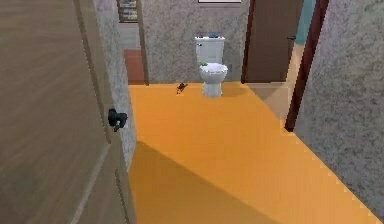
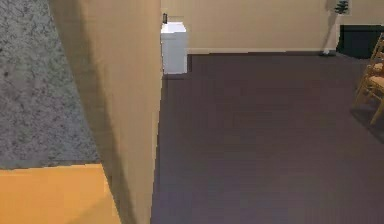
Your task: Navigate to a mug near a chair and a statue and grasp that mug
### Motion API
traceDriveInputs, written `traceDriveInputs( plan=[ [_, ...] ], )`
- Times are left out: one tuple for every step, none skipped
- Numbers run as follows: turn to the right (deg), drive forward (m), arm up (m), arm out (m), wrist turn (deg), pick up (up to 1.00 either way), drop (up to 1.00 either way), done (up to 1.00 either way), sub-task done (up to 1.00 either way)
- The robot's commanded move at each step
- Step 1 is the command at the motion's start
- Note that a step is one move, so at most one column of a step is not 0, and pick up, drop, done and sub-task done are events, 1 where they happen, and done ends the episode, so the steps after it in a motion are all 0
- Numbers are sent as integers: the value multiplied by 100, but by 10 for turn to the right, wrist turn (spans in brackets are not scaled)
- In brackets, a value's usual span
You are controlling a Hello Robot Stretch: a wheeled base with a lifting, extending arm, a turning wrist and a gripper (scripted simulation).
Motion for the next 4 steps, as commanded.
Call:
traceDriveInputs(
  plan=[
    [0, 100, 0, 0, 0, 0, 0, 0, 0],
    [30, 0, 0, 0, 0, 0, 0, 0, 0],
    [0, 10, 0, 0, 0, 0, 0, 0, 0],
    [-180, 0, 0, 0, 0, 0, 0, 0, 0]
  ],
)
